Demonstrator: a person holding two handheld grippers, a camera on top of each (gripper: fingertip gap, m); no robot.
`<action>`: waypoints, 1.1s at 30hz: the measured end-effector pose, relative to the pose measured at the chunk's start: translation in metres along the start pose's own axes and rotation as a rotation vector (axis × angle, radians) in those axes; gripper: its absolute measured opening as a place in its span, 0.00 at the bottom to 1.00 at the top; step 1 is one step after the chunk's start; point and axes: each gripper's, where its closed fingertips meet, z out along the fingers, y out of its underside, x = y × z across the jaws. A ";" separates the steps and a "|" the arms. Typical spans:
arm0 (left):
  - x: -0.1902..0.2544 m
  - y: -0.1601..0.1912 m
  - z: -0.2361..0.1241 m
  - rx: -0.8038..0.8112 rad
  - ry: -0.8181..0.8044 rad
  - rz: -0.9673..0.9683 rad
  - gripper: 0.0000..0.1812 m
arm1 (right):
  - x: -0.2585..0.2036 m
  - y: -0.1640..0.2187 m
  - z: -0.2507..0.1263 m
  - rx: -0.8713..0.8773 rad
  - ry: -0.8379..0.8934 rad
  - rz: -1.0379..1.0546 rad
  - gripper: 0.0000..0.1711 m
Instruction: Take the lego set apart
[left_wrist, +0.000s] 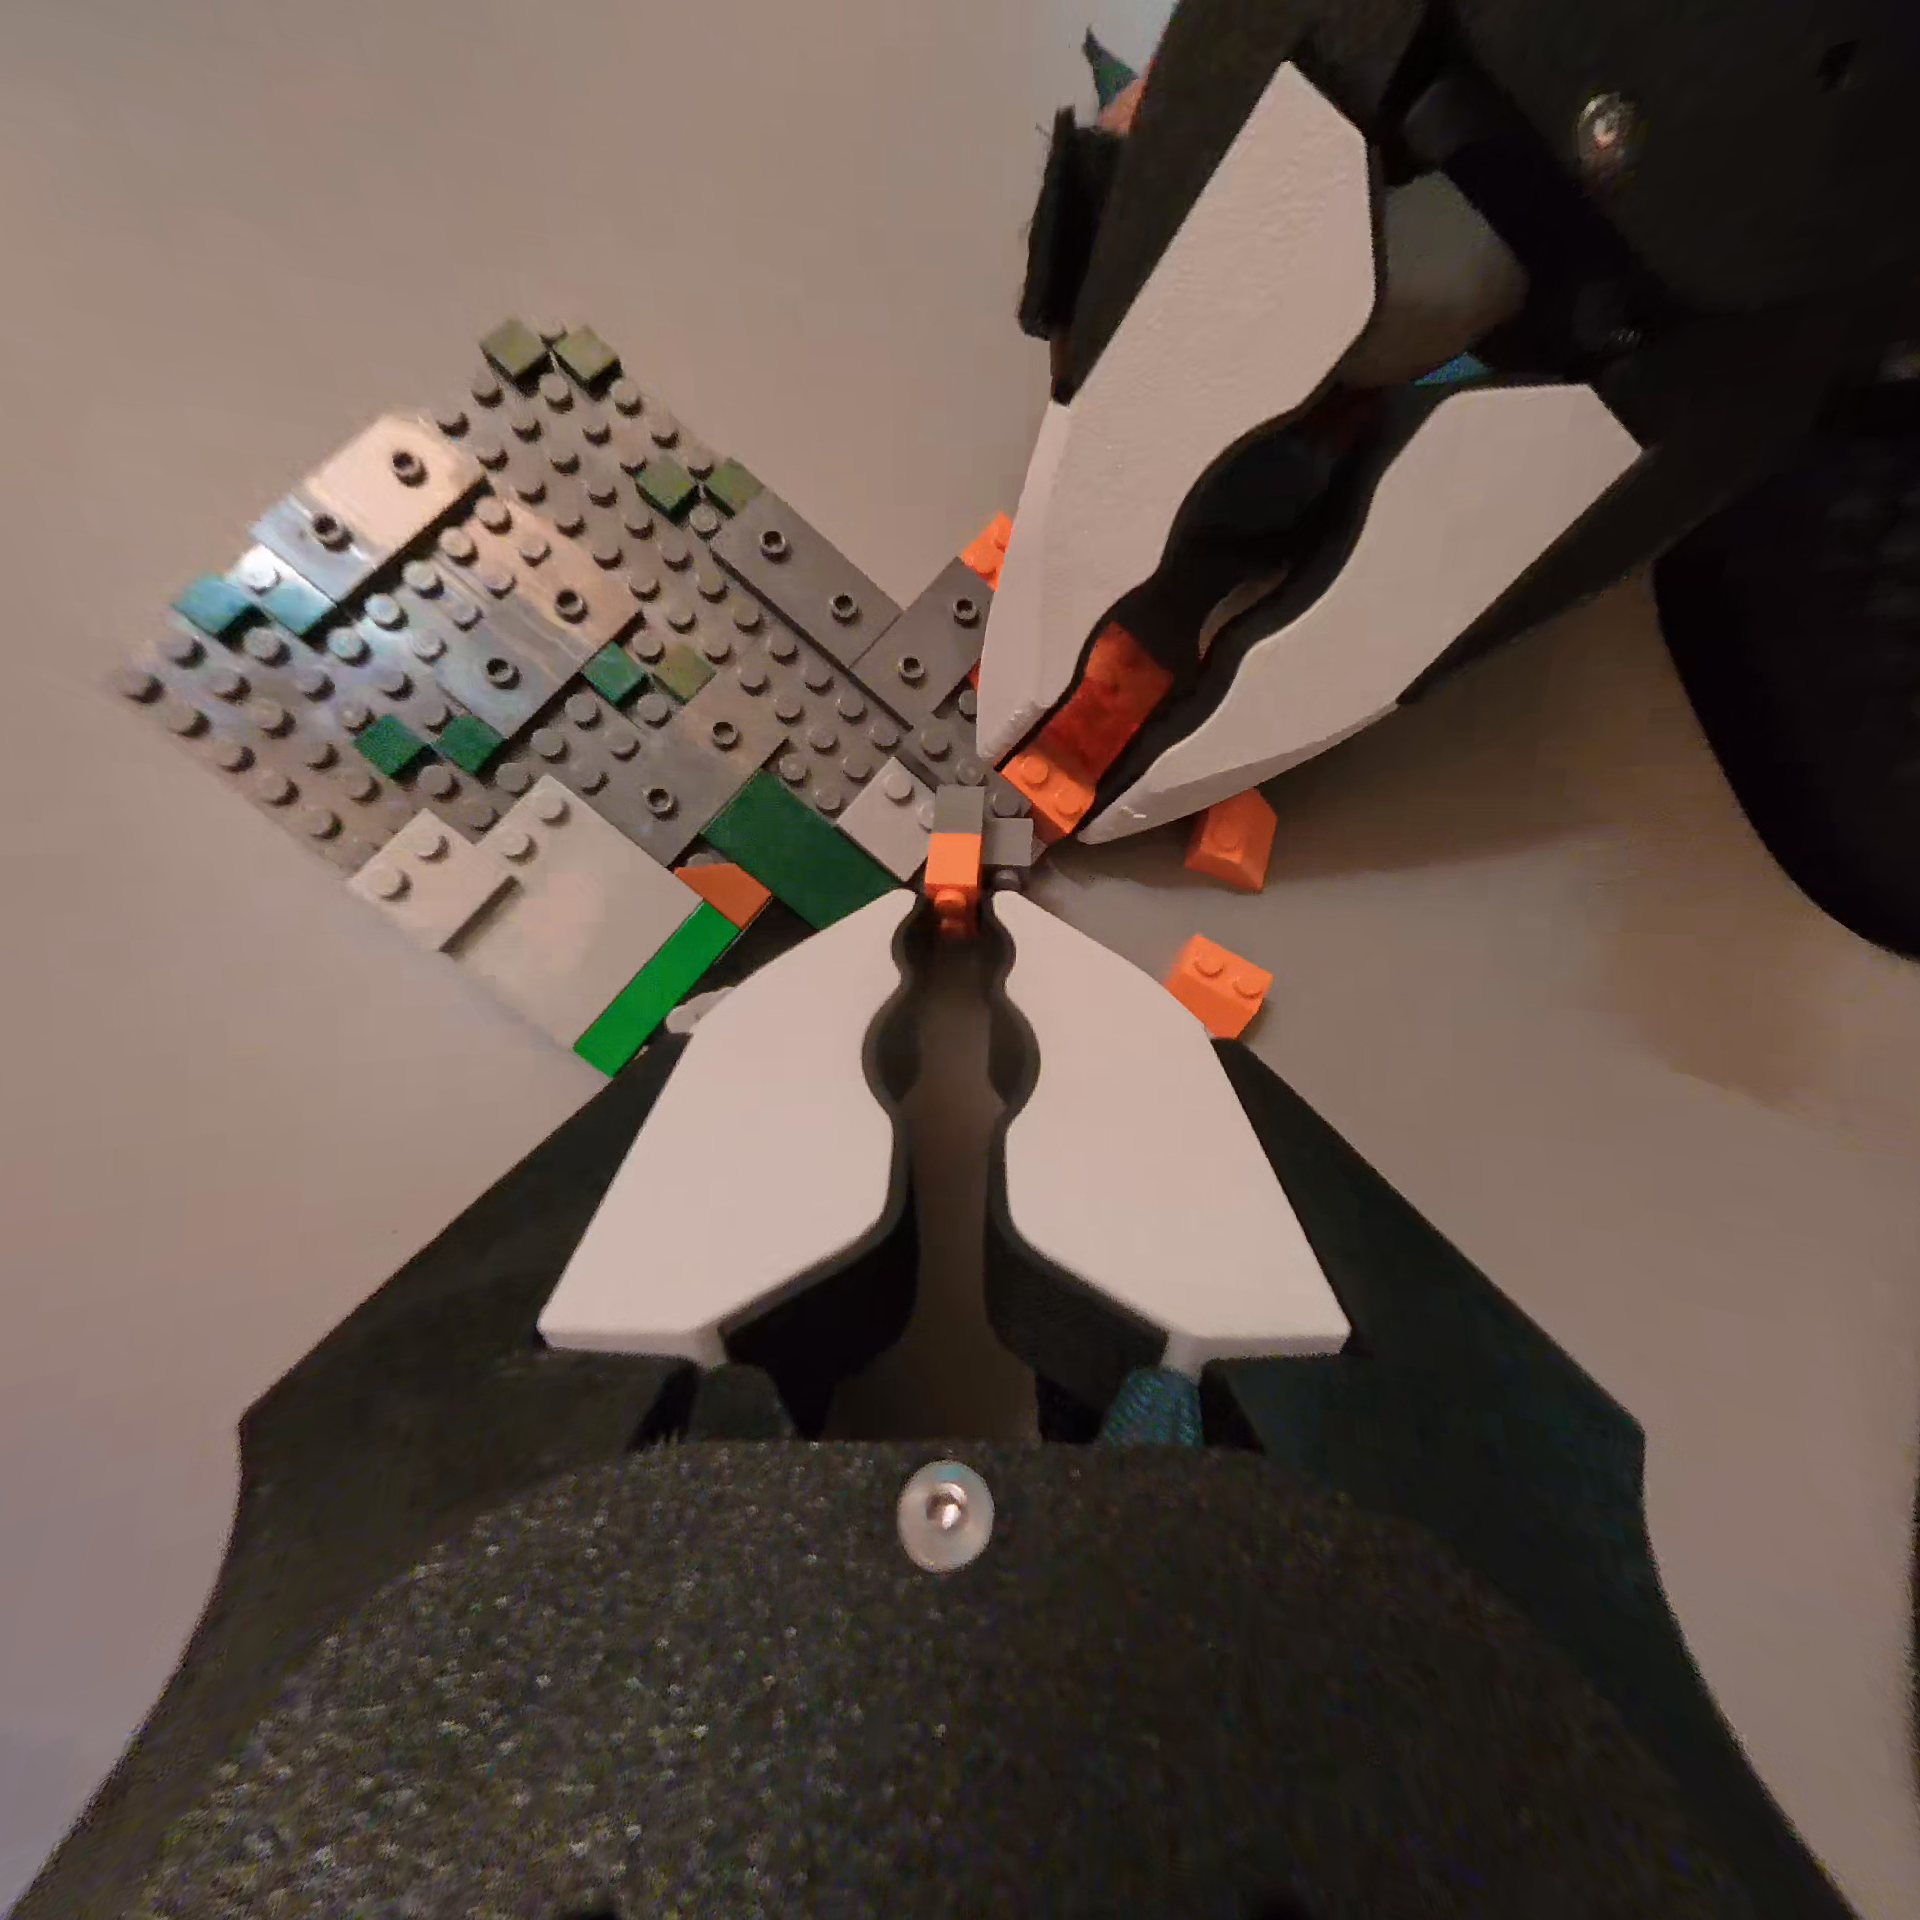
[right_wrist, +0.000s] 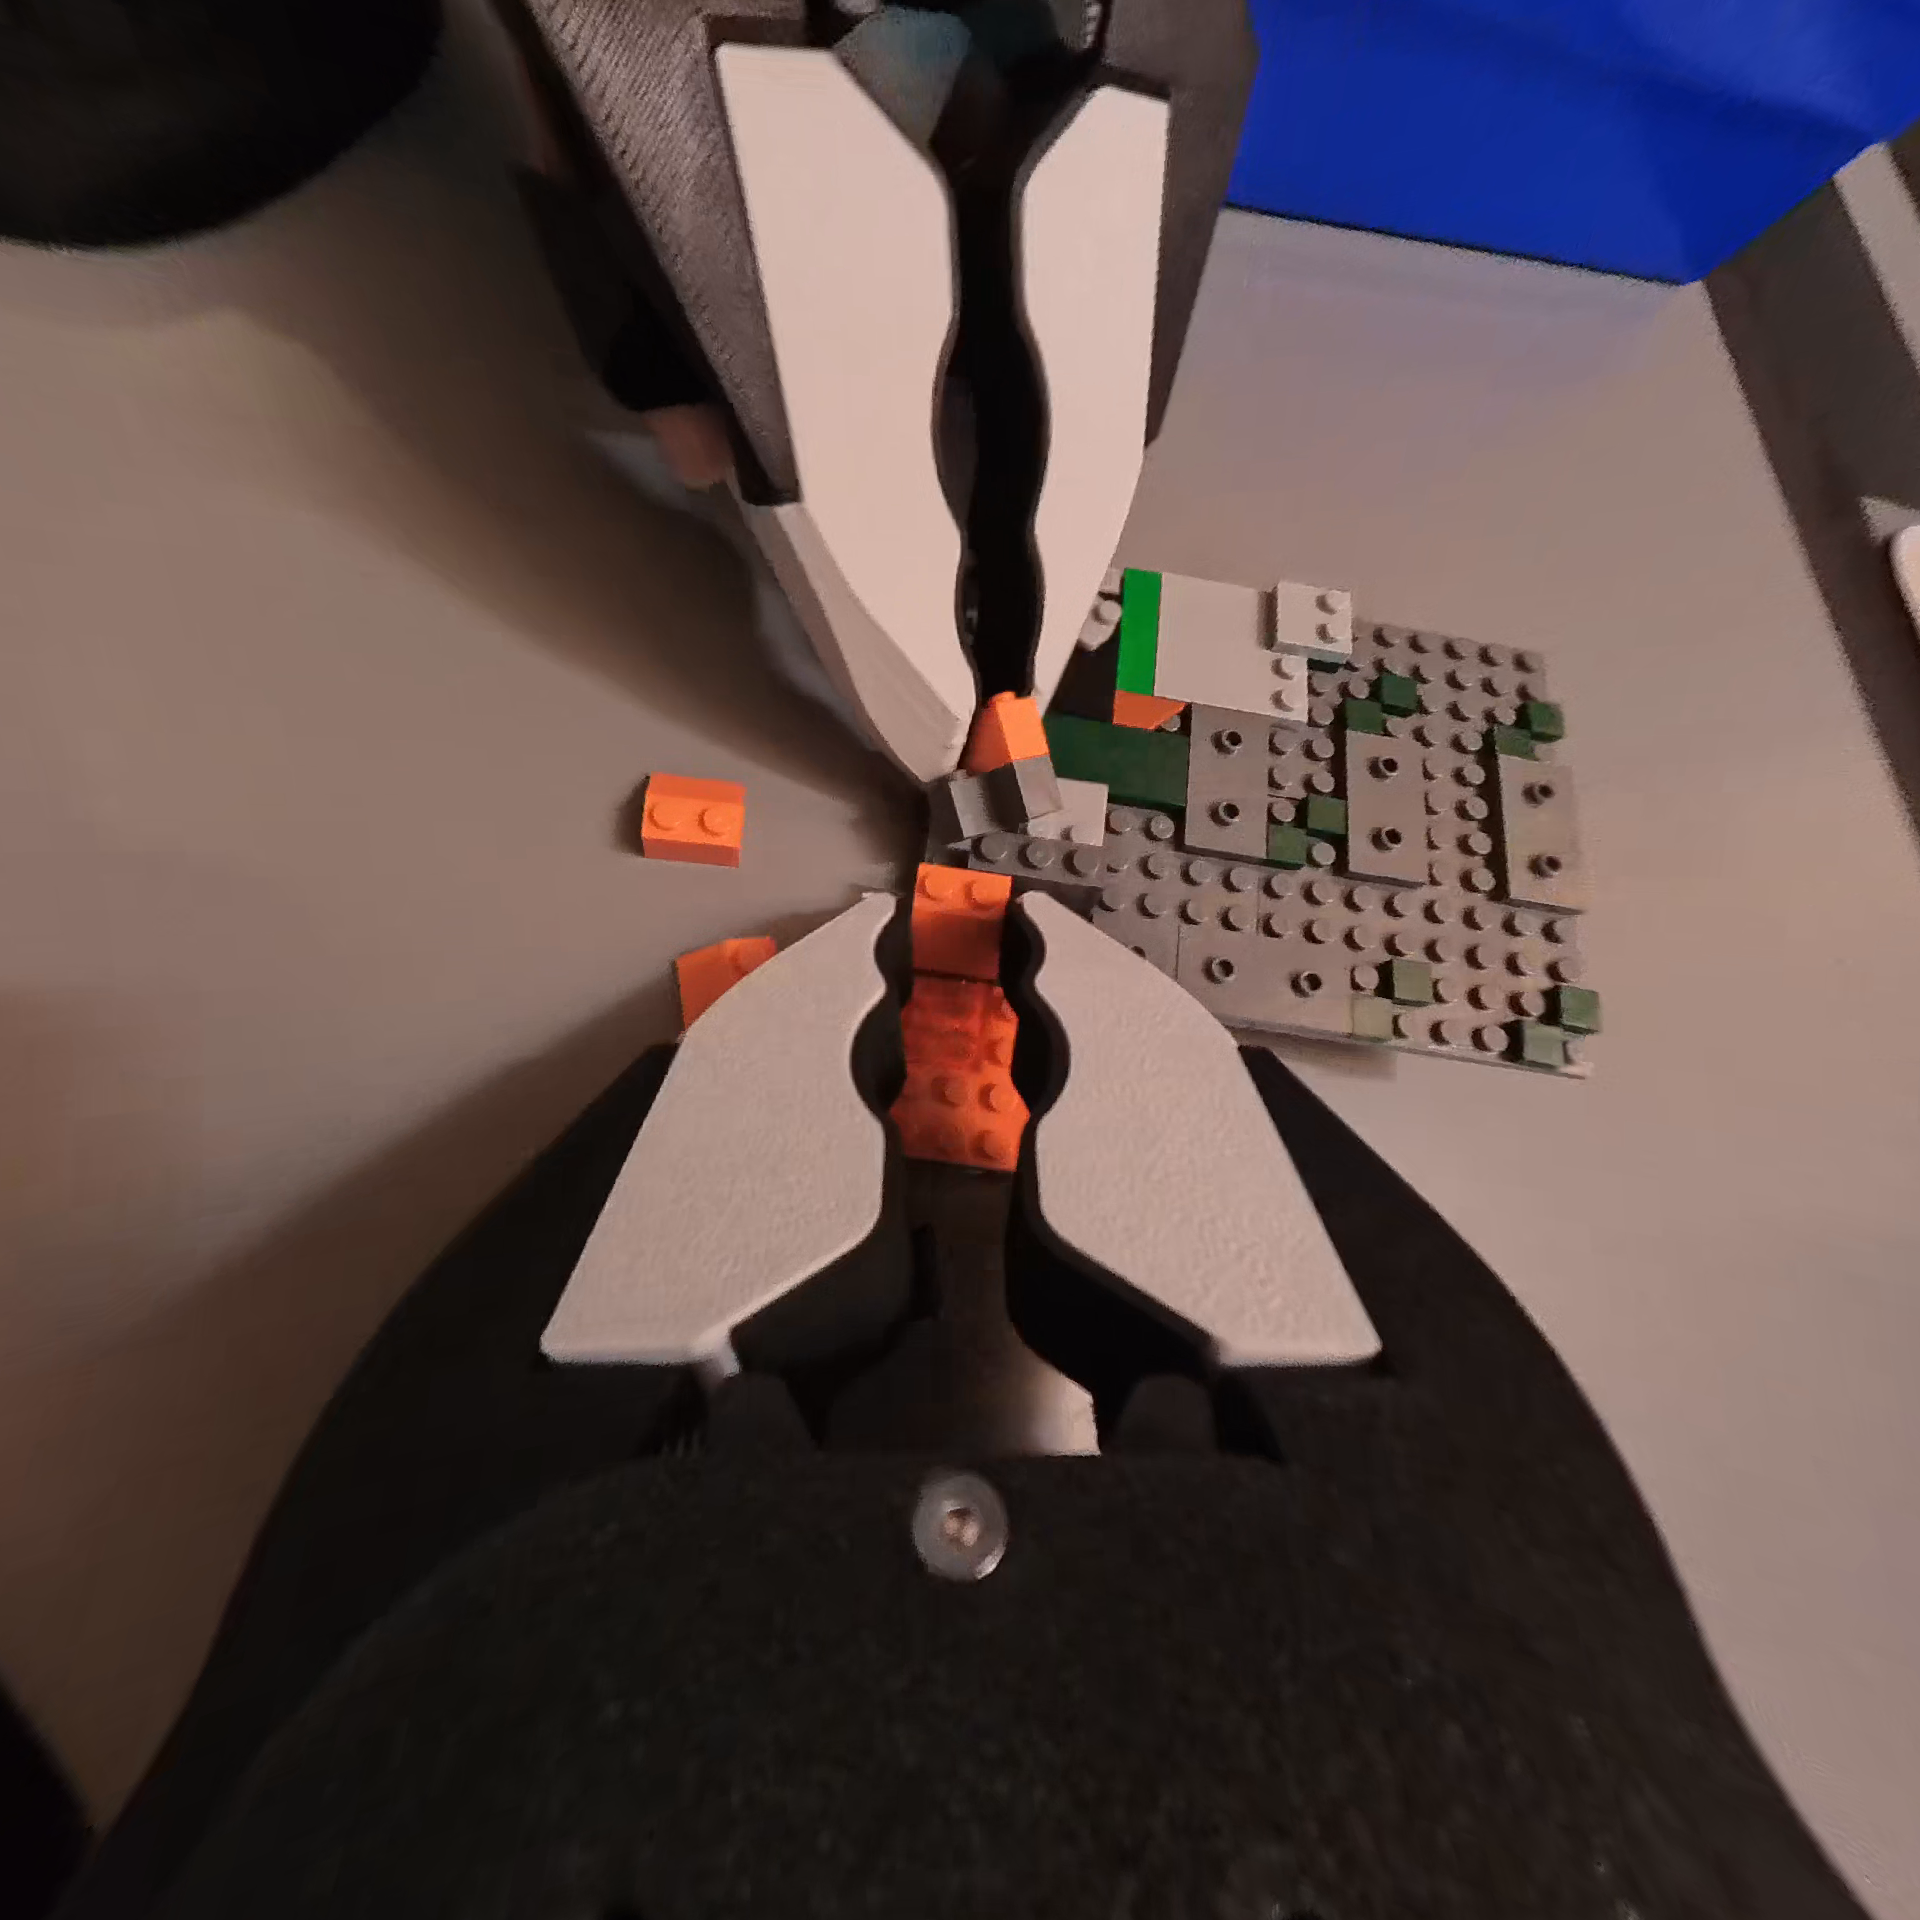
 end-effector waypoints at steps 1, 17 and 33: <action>0.000 0.000 0.000 0.004 0.006 -0.003 0.05 | 0.000 -0.001 0.000 0.015 -0.022 0.036 0.09; 0.005 -0.002 -0.004 0.007 0.039 -0.022 0.05 | -0.002 -0.007 -0.009 0.124 -0.165 0.207 0.09; 0.001 -0.009 -0.017 0.016 -0.081 0.157 0.15 | 0.003 -0.004 -0.005 0.056 -0.104 0.223 0.09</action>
